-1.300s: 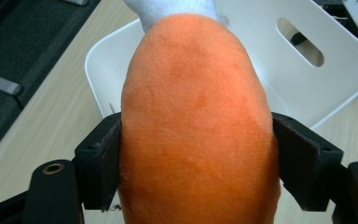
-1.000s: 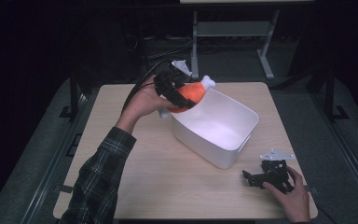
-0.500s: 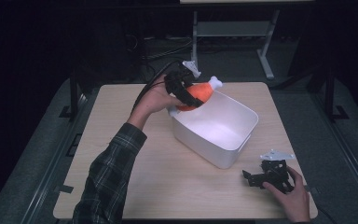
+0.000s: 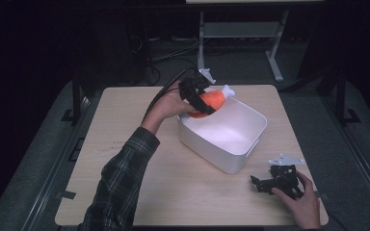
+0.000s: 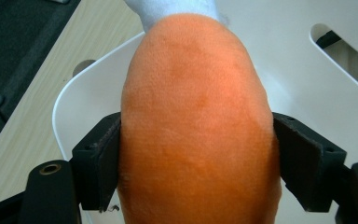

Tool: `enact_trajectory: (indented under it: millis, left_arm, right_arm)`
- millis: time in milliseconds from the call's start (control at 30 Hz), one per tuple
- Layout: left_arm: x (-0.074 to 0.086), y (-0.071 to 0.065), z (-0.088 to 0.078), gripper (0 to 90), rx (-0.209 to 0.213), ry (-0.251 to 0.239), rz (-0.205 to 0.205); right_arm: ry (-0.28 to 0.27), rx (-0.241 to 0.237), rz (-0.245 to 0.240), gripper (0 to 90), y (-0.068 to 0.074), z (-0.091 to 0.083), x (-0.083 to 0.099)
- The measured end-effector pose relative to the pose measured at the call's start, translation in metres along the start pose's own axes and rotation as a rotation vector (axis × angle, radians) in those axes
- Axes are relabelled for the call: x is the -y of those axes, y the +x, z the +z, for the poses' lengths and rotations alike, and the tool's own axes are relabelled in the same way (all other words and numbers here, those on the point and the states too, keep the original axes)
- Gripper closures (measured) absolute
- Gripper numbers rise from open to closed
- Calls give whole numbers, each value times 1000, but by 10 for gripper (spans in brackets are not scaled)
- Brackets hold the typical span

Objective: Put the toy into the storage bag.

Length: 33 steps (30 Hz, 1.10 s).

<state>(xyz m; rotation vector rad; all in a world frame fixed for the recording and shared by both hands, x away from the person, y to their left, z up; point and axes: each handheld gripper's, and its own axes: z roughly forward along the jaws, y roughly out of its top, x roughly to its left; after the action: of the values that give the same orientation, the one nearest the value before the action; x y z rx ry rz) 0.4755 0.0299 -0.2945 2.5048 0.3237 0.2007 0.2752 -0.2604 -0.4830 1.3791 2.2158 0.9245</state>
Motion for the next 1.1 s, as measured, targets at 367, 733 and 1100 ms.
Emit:
enact_trajectory:
  millis: [367,733,1100]
  left_arm:
    - [1,1,5,181,3,9,-2]
    - [1,2,0,161,-10,1,-5]
    - [11,0,-15,163,-17,-29,-39]
  right_arm:
    - [0,0,0,0,0,0,0]
    - [0,0,0,0,0,0,0]
    - [0,-1,1,0,0,0,0]
